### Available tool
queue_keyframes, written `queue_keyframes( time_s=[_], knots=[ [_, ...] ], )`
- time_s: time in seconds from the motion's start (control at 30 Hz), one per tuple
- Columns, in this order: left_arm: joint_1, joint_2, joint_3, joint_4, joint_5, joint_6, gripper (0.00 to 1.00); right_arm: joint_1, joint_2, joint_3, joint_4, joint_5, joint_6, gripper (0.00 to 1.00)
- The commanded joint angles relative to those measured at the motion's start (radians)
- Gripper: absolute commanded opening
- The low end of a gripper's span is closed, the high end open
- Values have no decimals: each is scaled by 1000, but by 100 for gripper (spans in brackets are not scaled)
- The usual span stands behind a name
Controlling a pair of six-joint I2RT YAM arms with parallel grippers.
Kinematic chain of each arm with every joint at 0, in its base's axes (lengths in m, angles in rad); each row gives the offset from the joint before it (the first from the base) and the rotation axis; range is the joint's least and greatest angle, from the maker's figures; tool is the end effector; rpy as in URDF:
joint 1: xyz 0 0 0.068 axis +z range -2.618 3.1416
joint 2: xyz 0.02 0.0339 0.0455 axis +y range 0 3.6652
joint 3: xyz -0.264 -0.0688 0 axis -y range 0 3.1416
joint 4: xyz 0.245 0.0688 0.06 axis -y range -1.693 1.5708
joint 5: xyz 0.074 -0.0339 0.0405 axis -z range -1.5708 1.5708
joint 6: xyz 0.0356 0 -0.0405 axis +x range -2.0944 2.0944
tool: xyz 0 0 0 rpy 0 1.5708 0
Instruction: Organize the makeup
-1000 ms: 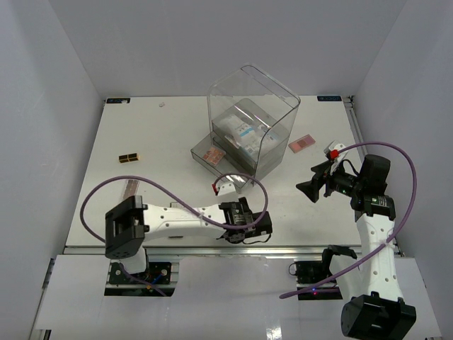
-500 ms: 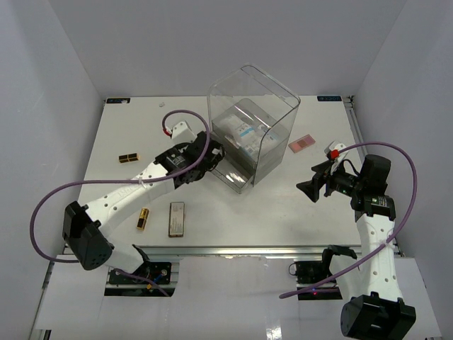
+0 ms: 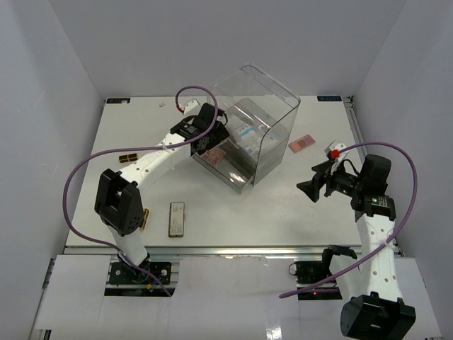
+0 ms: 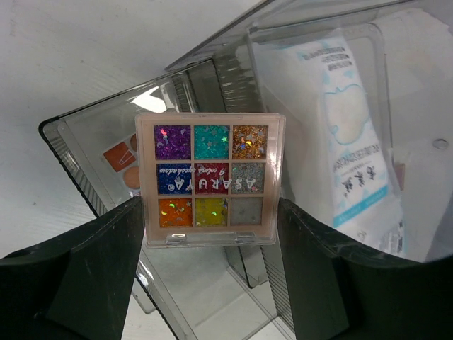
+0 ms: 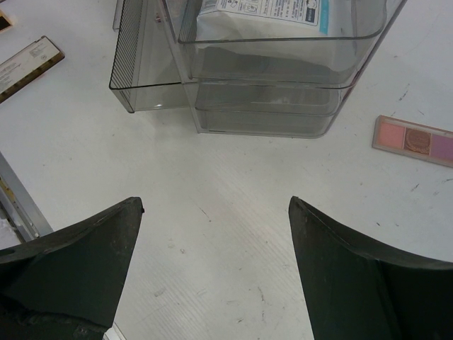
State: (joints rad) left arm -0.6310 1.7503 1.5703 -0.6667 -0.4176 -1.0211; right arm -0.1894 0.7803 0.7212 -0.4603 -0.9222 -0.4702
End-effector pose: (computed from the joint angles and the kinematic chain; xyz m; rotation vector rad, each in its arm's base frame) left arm 0.3230 -0.2181 0.3086 -0.6375 2.2583 -0.3154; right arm 0.1658 -0.0029 0.2972 -0.7800 1.7417 0.5174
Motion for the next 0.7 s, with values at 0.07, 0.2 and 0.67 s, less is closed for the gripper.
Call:
queue_keyframes(
  time_s=[0.07, 0.2, 0.67],
  knots=[
    [30, 4, 12, 15, 49, -30, 51, -2, -5, -12, 35, -11, 10, 90],
    [41, 5, -21, 19, 78, -47, 58, -4, -4, -12, 35, -12, 9, 90],
    [46, -20, -69, 32, 111, -49, 98, -5, -7, -14, 34, -7, 8, 90]
  ],
)
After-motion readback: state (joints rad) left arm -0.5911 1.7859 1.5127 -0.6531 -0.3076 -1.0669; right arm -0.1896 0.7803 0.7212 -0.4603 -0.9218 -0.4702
